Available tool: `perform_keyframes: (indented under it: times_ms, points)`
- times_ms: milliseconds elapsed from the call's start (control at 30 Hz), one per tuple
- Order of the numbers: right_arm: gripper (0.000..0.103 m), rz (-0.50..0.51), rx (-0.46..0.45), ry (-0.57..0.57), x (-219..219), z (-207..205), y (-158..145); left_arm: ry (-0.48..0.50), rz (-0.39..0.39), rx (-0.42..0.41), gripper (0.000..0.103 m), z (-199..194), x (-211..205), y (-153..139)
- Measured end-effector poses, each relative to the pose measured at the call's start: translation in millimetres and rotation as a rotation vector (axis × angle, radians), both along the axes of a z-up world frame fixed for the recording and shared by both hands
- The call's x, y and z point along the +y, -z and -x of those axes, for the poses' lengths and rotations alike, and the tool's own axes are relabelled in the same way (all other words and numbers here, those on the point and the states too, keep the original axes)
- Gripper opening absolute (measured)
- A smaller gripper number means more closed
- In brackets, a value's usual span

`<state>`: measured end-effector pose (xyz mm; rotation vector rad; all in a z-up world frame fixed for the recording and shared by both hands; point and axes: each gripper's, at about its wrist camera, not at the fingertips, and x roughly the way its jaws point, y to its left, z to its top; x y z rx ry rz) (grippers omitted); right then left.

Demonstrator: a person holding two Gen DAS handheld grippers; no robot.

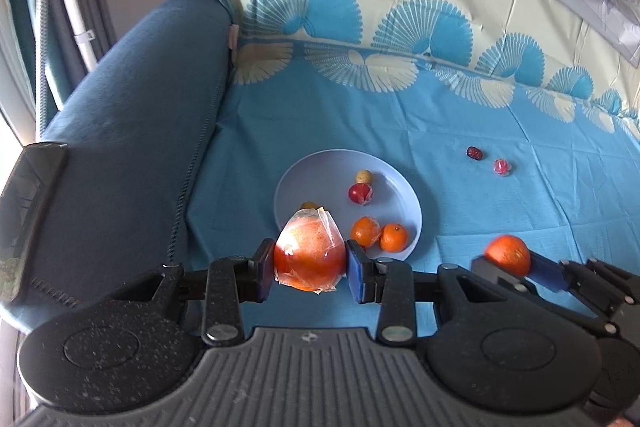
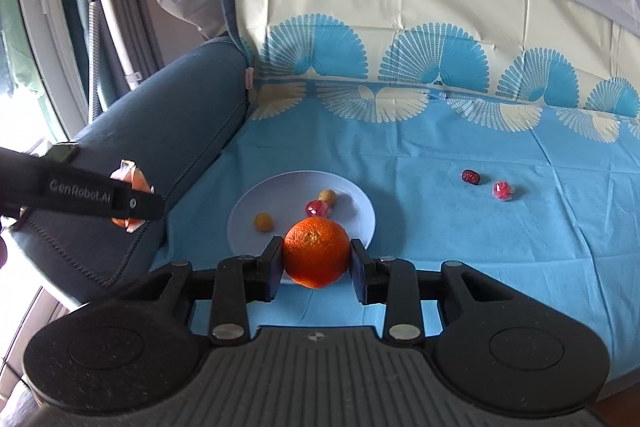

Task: Organize fruits
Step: 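Carry both fruits over the plate and open both grippers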

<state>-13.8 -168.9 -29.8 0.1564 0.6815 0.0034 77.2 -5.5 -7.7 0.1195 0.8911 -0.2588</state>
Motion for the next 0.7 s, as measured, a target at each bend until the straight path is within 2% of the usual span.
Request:
perform_keyframes:
  times_ms: [400, 700]
  points:
    - [0.036, 0.009, 0.08, -0.006, -14.4, -87.4, 59.6, 0.021, -0.03, 0.084, 0.041, -78.0, -29.5, 65.0]
    - [0.036, 0.018, 0.14, -0.013, -24.3, -130.8, 102.3, 0.047, -0.043, 0.099, 0.041, -116.6, -40.9, 108.8]
